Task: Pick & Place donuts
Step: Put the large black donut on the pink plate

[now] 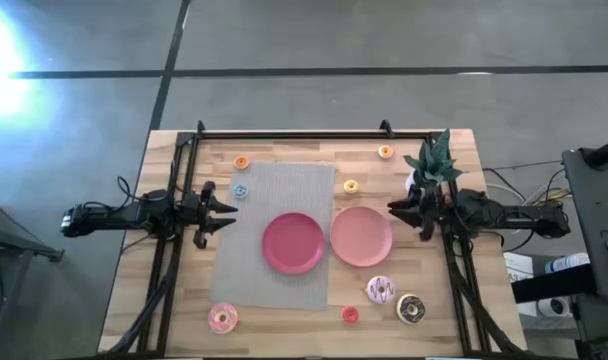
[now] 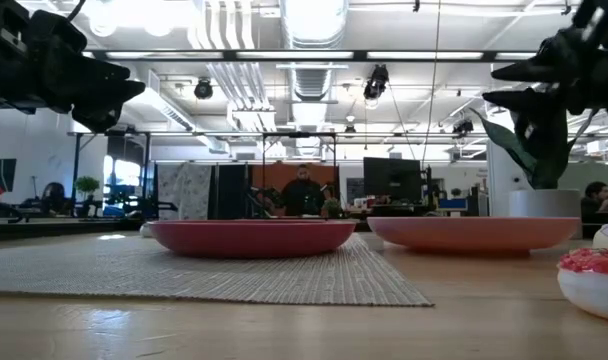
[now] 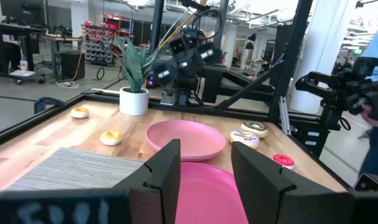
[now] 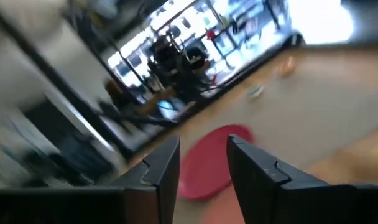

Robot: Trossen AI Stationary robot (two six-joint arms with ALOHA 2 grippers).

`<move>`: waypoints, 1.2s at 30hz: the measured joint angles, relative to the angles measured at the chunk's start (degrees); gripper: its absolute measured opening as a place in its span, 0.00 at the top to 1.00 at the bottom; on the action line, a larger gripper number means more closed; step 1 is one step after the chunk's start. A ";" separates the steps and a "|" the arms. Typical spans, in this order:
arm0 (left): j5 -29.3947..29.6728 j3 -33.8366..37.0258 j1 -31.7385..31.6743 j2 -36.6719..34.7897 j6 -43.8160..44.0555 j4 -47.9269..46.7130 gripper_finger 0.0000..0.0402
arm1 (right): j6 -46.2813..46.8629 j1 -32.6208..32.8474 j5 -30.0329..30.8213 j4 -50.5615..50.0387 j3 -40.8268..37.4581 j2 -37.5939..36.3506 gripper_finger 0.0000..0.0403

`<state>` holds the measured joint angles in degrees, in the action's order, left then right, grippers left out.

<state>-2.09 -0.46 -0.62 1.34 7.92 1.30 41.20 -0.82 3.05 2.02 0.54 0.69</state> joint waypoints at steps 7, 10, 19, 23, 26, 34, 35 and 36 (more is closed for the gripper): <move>0.00 0.01 0.00 -0.02 -0.01 0.00 0.71 | 22.30 0.00 1.28 -0.09 0.00 0.18 0.68; 0.00 0.00 0.00 -0.01 0.00 0.00 0.71 | 28.56 0.04 4.84 -0.08 0.00 0.49 0.69; 0.00 0.00 0.00 0.00 0.00 0.00 0.71 | 34.01 2.44 -12.32 -0.39 0.10 10.19 0.65; -0.01 0.00 0.00 -0.01 -0.01 0.00 0.71 | 37.39 8.71 -13.60 -7.20 3.90 19.30 0.64; -0.01 -0.01 0.04 -0.01 0.00 0.01 0.71 | 36.47 14.41 -13.60 -19.03 9.78 27.39 0.64; -0.02 0.01 0.04 0.00 -0.01 0.00 0.71 | 31.15 28.96 -12.26 -36.90 26.25 47.19 0.56; -0.02 0.01 0.02 0.00 0.00 0.00 0.71 | 30.48 30.77 -12.26 -37.24 27.75 49.42 0.54; -0.01 0.01 0.02 0.00 -0.01 0.00 0.71 | 29.90 32.51 -12.24 -37.29 29.01 51.59 0.52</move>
<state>-2.10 -0.45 -0.60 1.34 7.91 1.30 71.10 31.69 -9.19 -35.27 29.54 52.28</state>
